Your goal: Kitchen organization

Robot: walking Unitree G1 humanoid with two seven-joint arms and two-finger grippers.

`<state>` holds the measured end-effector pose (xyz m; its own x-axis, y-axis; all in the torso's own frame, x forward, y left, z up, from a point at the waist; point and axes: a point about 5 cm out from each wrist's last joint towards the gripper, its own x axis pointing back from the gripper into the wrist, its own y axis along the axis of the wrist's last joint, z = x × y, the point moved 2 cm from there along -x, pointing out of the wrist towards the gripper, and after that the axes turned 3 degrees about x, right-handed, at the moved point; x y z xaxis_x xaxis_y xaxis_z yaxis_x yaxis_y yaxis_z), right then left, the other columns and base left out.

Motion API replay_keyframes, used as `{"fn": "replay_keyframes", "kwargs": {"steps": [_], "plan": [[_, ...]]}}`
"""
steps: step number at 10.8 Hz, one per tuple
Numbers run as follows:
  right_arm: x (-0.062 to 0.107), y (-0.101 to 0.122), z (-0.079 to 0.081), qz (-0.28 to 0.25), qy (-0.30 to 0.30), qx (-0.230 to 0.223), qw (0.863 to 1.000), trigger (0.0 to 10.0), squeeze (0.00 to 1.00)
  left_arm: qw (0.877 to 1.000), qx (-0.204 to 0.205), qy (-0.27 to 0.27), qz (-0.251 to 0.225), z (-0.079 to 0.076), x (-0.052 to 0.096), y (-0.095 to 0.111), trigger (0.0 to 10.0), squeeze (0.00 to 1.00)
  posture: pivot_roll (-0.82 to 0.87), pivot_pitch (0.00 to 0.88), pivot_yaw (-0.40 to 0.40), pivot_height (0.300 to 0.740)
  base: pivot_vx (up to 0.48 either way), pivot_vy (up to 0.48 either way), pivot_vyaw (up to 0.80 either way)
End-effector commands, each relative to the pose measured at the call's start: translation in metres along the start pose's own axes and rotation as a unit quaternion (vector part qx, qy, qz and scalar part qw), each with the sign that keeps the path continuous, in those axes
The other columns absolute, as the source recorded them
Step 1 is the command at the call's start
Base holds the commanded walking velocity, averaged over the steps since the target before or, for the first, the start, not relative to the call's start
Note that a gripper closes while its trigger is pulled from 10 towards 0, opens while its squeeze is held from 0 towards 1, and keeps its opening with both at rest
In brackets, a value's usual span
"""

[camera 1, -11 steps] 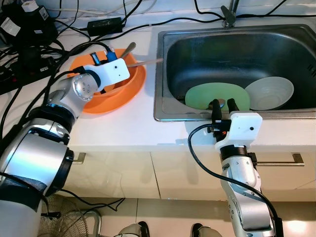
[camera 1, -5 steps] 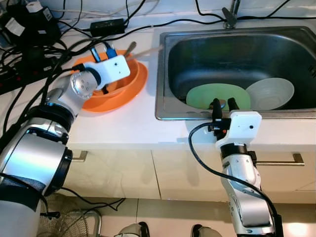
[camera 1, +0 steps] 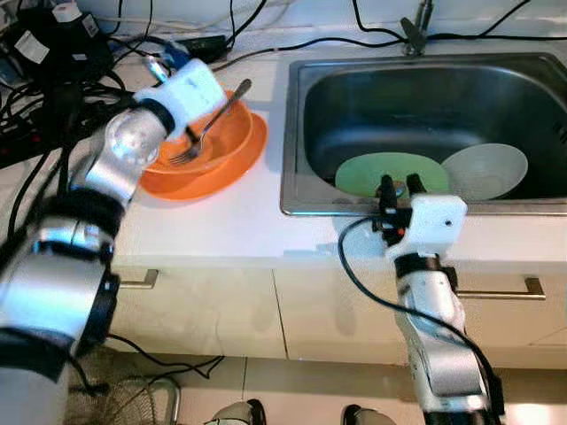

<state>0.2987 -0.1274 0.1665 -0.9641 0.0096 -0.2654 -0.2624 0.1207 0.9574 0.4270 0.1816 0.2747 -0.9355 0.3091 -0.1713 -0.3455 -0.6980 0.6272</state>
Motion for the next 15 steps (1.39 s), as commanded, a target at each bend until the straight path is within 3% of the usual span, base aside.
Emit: {"fn": "replay_keyframes", "kwargs": {"steps": [1,3,4,5,6,7,8,9,10,11,14,15], "plan": [[-0.003,-0.007,0.002,0.016,0.005,-0.005,1.0,10.0,0.0,0.997,0.037,0.047,-0.038,0.006,0.004,0.007,10.0,0.0,0.01,0.064,0.094,0.74,0.0,0.0,0.0],[-0.015,-0.002,0.003,-0.001,0.009,-0.004,1.0,10.0,0.0,0.972,0.196,0.087,-0.098,-0.006,0.011,0.022,10.0,0.0,0.01,0.031,0.085,0.74,0.0,0.0,0.0],[-0.017,-0.002,0.003,-0.003,0.009,-0.005,1.0,10.0,0.0,0.967,0.22,0.08,-0.103,-0.012,0.011,0.024,10.0,0.0,0.02,0.024,0.085,0.74,0.0,0.0,0.0],[-0.02,-0.001,0.005,-0.008,0.01,-0.007,1.0,10.0,0.0,0.955,0.264,0.053,-0.124,-0.027,0.014,0.036,10.0,0.0,0.01,0.012,0.089,0.74,0.0,0.0,0.0],[-0.023,0.0,0.006,-0.012,0.009,-0.009,1.0,10.0,0.0,0.955,0.267,0.033,-0.128,-0.038,0.017,0.043,10.0,0.0,0.01,0.004,0.098,0.74,0.0,0.0,0.0],[-0.026,0.001,0.005,-0.016,0.002,-0.011,1.0,10.0,0.0,0.963,0.235,0.008,-0.13,-0.051,0.02,0.05,10.0,0.0,0.01,0.0,0.104,0.74,0.0,0.0,0.0],[-0.028,0.003,0.003,-0.021,-0.002,-0.012,1.0,10.0,0.0,0.977,0.174,-0.014,-0.121,-0.06,0.022,0.054,10.0,0.0,0.01,0.0,0.107,0.74,0.0,0.0,0.0],[-0.03,0.004,0.004,-0.025,-0.002,-0.012,1.0,10.0,0.0,0.981,0.158,-0.02,-0.113,-0.064,0.023,0.055,10.0,0.0,0.02,0.0,0.11,0.74,0.0,0.0,0.0],[-0.032,0.005,0.004,-0.029,-0.002,-0.012,0.999,10.0,0.0,0.987,0.116,-0.034,-0.105,-0.07,0.025,0.056,10.0,0.0,0.01,0.0,0.114,0.74,0.0,0.0,0.0],[-0.035,0.008,0.001,-0.033,-0.005,-0.01,0.999,10.0,0.0,0.994,0.032,-0.057,-0.093,-0.082,0.026,0.054,10.0,0.0,0.01,0.0,0.116,0.74,0.0,0.0,0.0],[-0.041,0.012,-0.008,-0.039,-0.012,-0.006,0.999,10.0,0.0,0.994,-0.016,-0.079,-0.08,-0.106,0.023,0.059,10.0,0.0,0.0,0.0,0.116,0.74,0.0,0.0,0.0],[-0.043,0.014,-0.012,-0.041,-0.01,0.007,0.999,10.0,1.0,0.993,-0.018,-0.089,-0.081,-0.119,0.024,0.064,10.0,0.0,0.0,0.0,0.114,0.74,0.0,0.0,0.0]]}}
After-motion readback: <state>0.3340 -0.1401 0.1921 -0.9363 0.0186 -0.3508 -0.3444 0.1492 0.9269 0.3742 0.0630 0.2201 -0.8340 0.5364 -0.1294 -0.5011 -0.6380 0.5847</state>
